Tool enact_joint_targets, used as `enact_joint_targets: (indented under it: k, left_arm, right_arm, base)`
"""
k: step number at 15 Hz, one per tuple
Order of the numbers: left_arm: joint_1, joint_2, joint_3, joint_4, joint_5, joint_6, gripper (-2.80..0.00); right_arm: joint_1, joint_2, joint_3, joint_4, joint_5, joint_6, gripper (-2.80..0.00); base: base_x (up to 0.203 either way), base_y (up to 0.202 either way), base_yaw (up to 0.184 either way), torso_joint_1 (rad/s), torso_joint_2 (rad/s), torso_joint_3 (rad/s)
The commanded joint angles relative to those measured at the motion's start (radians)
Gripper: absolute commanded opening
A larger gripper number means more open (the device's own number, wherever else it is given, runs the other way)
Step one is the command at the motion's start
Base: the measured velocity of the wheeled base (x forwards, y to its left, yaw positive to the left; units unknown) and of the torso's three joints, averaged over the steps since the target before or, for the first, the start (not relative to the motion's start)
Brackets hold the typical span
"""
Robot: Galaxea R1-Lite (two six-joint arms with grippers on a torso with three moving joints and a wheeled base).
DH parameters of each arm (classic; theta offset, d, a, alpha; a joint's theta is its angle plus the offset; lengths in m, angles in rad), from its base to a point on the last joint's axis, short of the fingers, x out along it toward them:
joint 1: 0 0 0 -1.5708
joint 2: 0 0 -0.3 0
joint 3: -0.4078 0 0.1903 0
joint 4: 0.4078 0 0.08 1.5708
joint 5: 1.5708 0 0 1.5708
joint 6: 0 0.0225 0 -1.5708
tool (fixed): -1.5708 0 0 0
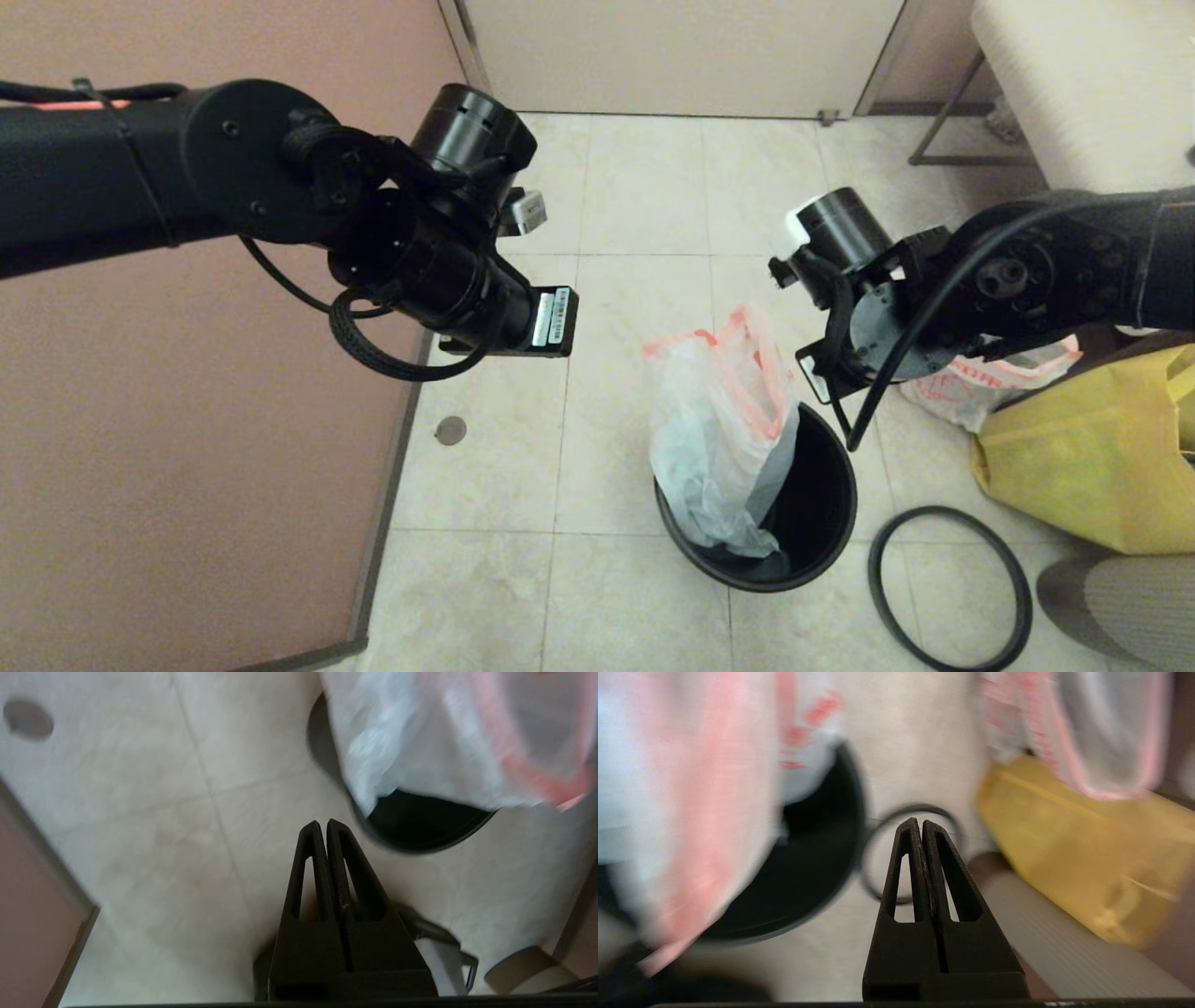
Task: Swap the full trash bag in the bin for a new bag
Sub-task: Put the new garbage bag on the trash can
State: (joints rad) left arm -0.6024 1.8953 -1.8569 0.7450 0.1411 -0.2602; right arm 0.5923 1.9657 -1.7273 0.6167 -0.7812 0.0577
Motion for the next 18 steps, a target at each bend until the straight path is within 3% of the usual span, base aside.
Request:
enact_joint_targets:
  k: [1, 2, 3, 8, 13, 16, 18]
  left_arm:
    - [0.031, -0.01, 0.013, 0.019, 0.023, -0.004, -2.8]
    - [0.046, -0.013, 0.008, 0.02, 0.031, -0.006, -2.8]
    - [0.046, -0.016, 0.01, 0.021, 0.034, -0.008, -2.8]
    - [0.041, -0.019, 0.012, 0.02, 0.04, -0.008, -2.8]
    - [0.044, -0.021, 0.013, 0.022, 0.061, -0.008, -2.8]
    - [0.046, -0.017, 0.013, 0.022, 0.096, -0.007, -2.8]
    - [0.047, -0.019, 0.007, 0.022, 0.094, -0.008, -2.8]
  right_arm:
    - [0.021, 0.039, 0.011, 0.003, -0.054, 0.022, -2.8]
    - [0.034, 0.045, 0.012, 0.009, -0.055, 0.055, -2.8]
    - [0.036, 0.052, 0.011, 0.027, -0.055, 0.076, 0.0]
    - [0.082, 0.001, 0.001, 0.201, -0.055, 0.265, 0.0]
    - [0.164, 0.018, -0.022, 0.216, -0.035, 0.308, 0.0]
    - [0.243, -0.004, -0.023, 0.22, 0.106, 0.35, 0.0]
    - [0.237, 0.031, -0.039, 0.209, 0.107, 0.353, 0.0]
  base:
    - [0.0, 0.0, 0.0, 0.0, 0.0, 0.0]
    - [0.0, 0.0, 0.0, 0.0, 0.0, 0.0]
    - [0.0, 0.0, 0.0, 0.0, 0.0, 0.0]
    - [0.0, 0.0, 0.0, 0.0, 0.0, 0.0]
    - [0.0, 0.0, 0.0, 0.0, 0.0, 0.0]
    - [0.0, 0.0, 0.0, 0.0, 0.0, 0.0]
    - [0.0, 0.0, 0.0, 0.0, 0.0, 0.0]
